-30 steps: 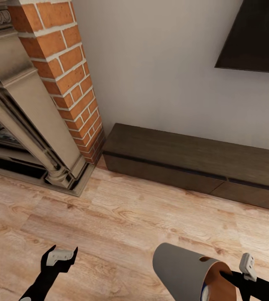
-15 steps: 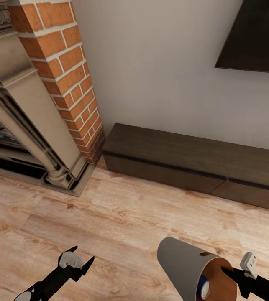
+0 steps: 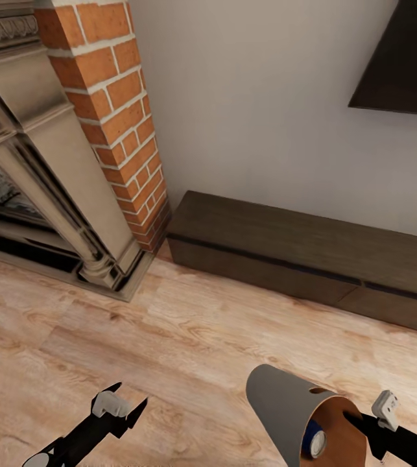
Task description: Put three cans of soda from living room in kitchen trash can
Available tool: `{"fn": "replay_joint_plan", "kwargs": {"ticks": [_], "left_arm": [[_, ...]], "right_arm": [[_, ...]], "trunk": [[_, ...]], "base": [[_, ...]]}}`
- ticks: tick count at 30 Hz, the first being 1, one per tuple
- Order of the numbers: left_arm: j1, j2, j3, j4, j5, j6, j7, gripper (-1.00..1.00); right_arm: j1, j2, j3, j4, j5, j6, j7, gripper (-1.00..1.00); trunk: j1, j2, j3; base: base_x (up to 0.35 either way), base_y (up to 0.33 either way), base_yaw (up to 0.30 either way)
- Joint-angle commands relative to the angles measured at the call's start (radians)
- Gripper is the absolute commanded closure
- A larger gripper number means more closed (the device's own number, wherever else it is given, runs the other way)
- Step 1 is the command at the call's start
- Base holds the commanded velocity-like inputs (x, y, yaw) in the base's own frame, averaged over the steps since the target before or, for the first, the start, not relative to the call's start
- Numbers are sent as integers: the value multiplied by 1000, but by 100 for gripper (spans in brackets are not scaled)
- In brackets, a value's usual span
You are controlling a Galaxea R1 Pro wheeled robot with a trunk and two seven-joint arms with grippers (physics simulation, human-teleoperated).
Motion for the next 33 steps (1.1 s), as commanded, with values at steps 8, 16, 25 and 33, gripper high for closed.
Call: {"fn": "replay_joint_plan", "kwargs": {"ticks": [8, 16, 25, 33], "left_arm": [[0, 0, 0, -1, 0, 0, 3, -100], [0, -1, 0, 1, 0, -1, 7, -100], [0, -2, -1, 2, -1, -1, 8, -100], [0, -2, -3, 4, -2, -1, 9, -100]], "right_arm": [[0, 0, 7, -1, 0, 0, -25, 100], [0, 2, 9, -1, 0, 0, -28, 100], [0, 2, 11, -1, 3, 0, -29, 100], [0, 2, 11, 0, 5, 0, -29, 100]], "trunk": [[0, 0, 0], [0, 0, 0], [0, 0, 0], [0, 0, 0]], "base": [[0, 0, 247], [0, 0, 253], [0, 0, 253], [0, 0, 253]]}}
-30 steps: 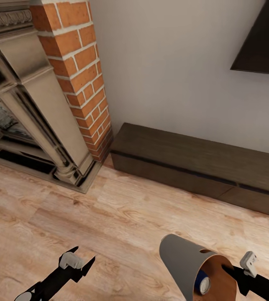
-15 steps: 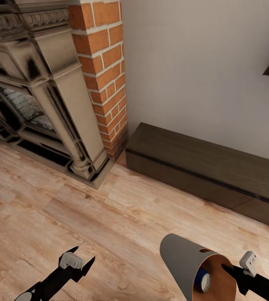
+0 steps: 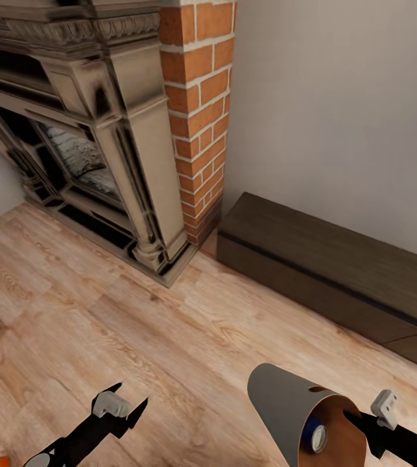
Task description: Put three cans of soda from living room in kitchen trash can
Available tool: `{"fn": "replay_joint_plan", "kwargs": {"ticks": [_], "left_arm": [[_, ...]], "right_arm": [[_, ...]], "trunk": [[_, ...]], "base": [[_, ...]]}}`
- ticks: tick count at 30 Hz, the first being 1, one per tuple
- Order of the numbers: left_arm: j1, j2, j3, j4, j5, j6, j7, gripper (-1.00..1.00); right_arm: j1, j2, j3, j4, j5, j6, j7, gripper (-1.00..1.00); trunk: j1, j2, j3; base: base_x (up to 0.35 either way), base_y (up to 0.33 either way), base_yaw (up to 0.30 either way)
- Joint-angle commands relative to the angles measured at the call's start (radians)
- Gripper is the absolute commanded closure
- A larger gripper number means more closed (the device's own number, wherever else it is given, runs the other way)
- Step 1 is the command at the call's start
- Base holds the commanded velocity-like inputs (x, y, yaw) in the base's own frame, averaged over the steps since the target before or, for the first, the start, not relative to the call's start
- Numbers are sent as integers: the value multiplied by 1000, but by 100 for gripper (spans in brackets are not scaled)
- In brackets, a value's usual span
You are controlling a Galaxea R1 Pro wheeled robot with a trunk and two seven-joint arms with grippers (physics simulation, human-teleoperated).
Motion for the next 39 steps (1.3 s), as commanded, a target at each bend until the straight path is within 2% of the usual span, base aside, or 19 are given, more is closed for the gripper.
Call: {"fn": "replay_joint_plan", "kwargs": {"ticks": [1, 16, 27, 39], "left_arm": [[0, 0, 0, 0, 0, 0, 0, -100], [0, 0, 0, 0, 0, -3, 0, -100], [14, 2, 4, -45, 11, -10, -9, -100], [20, 2, 4, -50, 11, -12, -10, -100]], "right_arm": [[0, 0, 0, 0, -2, 1, 7, 100], [0, 0, 0, 2, 0, 1, 7, 100], [0, 0, 0, 2, 1, 1, 7, 100], [0, 2, 0, 3, 3, 1, -8, 100]], "trunk": [[0, 0, 0], [0, 0, 0], [0, 0, 0], [0, 0, 0]], "base": [[0, 0, 253], [0, 0, 253], [0, 0, 253], [0, 0, 253]]}}
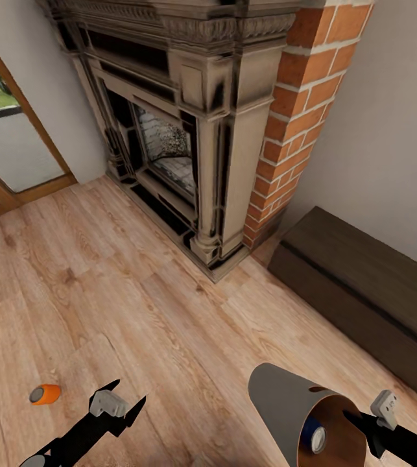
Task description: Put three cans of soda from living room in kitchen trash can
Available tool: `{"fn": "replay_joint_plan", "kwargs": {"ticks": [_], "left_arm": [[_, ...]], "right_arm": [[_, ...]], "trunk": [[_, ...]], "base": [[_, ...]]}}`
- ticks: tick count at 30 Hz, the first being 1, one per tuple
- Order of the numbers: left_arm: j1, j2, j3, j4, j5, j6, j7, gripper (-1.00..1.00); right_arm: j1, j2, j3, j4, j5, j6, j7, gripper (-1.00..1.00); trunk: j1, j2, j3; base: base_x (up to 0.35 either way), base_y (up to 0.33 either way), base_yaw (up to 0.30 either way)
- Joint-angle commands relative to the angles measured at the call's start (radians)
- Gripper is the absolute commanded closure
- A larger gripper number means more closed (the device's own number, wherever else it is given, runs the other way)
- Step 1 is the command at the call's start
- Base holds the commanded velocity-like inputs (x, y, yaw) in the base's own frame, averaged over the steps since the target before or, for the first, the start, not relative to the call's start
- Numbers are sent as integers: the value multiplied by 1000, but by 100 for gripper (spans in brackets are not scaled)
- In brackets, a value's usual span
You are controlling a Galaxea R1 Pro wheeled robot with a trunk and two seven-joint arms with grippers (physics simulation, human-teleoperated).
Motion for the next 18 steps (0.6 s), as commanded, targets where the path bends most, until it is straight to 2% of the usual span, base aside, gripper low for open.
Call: {"fn": "replay_joint_plan", "kwargs": {"ticks": [1, 11, 18], "left_arm": [[0, 0, 0, 0, 0, 0, 0, -100], [0, 0, 0, 1, -3, 0, 0, -100], [0, 0, 0, 3, -5, 0, 0, -100]], "right_arm": [[0, 0, 0, 0, -1, 0, 6, 100], [0, 0, 0, 0, -1, 1, 1, 100], [0, 2, 5, 0, -3, 1, -4, 100]], "trunk": [[0, 0, 0], [0, 0, 0], [0, 0, 0]], "base": [[0, 0, 253], [0, 0, 247], [0, 0, 71]]}}
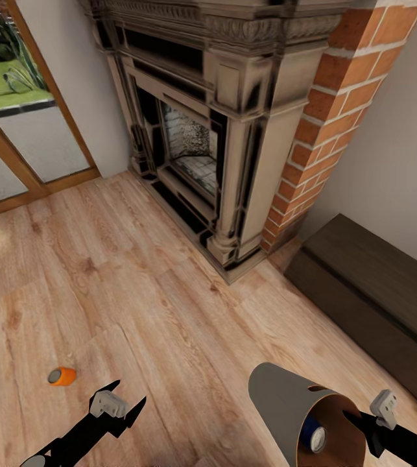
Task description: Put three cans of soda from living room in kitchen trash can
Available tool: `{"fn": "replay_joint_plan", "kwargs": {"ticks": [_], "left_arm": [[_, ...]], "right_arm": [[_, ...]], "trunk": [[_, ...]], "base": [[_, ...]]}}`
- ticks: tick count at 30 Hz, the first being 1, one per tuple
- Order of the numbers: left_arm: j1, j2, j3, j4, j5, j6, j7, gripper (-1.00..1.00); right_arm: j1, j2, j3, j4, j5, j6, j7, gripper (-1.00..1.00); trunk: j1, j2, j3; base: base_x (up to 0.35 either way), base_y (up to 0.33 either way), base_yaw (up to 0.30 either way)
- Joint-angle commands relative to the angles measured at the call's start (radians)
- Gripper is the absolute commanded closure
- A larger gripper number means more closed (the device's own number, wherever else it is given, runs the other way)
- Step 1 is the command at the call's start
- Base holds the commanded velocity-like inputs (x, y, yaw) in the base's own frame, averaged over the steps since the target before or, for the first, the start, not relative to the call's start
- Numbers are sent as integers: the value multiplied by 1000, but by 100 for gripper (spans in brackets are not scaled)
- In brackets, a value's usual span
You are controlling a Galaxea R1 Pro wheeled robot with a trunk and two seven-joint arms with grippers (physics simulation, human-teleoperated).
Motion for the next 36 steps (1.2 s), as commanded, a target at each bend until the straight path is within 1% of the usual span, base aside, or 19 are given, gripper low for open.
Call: {"fn": "replay_joint_plan", "kwargs": {"ticks": [1, 11, 28, 31, 33, 34, 36], "left_arm": [[0, 0, 0, 0, 0, 0, 0, -100], [0, 0, -1, -1, -1, 0, 0, -100], [0, -1, -1, 0, -1, 0, 0, -100], [0, -1, -1, 0, -1, 0, 1, -100], [0, -1, -2, 1, -2, 0, 1, -100], [0, -1, -2, 1, -2, 0, 1, -100], [0, -1, -2, 2, -2, 0, 2, -100]], "right_arm": [[0, 1, 0, 0, -1, 1, 6, 100], [0, 1, 0, 0, -1, 1, 6, 100], [0, 7, 8, -1, 1, 1, 6, 100], [0, 12, 10, -1, 0, 1, 6, 100], [0, 20, 10, -1, 3, 1, 6, 100], [0, 26, 10, -1, 5, 1, 0, 100], [0, 29, 10, -1, 7, 1, -14, 100]], "trunk": [[0, 0, 0], [0, 0, 0], [0, 0, 0], [0, 0, 0], [0, 0, 0], [0, 0, 0], [0, 0, 0]], "base": [[0, 0, 161], [0, 0, 213], [0, 0, 16], [0, 0, 90], [0, 0, 174], [0, 0, 213], [0, 0, 225]]}}
